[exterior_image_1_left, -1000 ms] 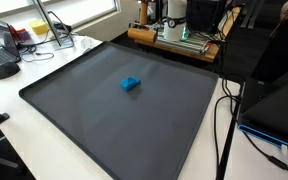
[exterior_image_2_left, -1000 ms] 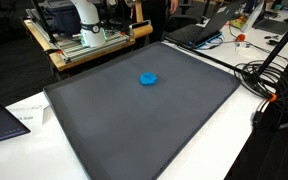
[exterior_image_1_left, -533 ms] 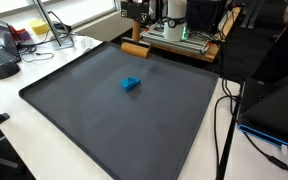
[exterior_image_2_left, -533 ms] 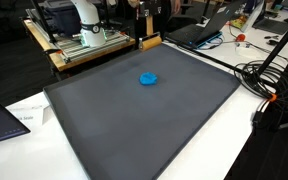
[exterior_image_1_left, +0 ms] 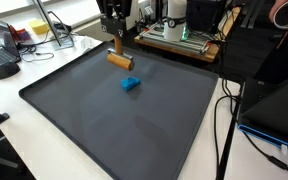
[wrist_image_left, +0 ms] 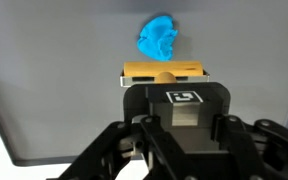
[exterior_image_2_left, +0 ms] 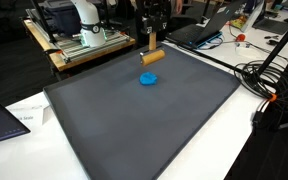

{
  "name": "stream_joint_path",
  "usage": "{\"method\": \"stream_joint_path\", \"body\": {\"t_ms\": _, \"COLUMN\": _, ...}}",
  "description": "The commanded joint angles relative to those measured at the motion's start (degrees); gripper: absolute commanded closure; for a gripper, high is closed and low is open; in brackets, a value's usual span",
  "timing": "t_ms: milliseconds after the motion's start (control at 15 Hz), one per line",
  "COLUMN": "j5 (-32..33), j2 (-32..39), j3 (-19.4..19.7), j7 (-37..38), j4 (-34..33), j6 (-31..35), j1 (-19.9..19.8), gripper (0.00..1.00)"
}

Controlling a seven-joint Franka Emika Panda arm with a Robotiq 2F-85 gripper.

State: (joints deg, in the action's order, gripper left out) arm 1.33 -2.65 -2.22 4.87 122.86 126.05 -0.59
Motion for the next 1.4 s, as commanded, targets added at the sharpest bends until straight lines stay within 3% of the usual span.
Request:
{"method": "stream_joint_path", "body": {"t_ms": 0, "j5": -0.17, "j2": 6.74, "j3": 1.38, "j7": 2.13, "j4": -9.89, "j6": -7.23, "j1": -0.16, "gripper": 0.78}}
{"method": "stream_joint_path", "body": {"t_ms": 600, "j5": -6.11, "j2": 19.52, "j3": 4.16, "j7": 6.02, "j4": -25.42, "j6": -16.29, "j1": -1.27, "gripper": 0.78}}
{"method": "stream_joint_path", "body": {"t_ms": 1000, "j5": -10.57, "j2": 25.71, "j3": 4.74, "j7": 9.85, "j4": -30.18, "j6": -18.09, "j1": -1.89, "gripper": 0.78}}
{"method": "stream_joint_path", "body": {"t_ms": 1333, "j5": -15.57, "j2": 27.78, "j3": 4.7, "j7": 10.96, "j4": -30.02, "j6": -17.25, "j1": -3.3, "gripper": 0.78}}
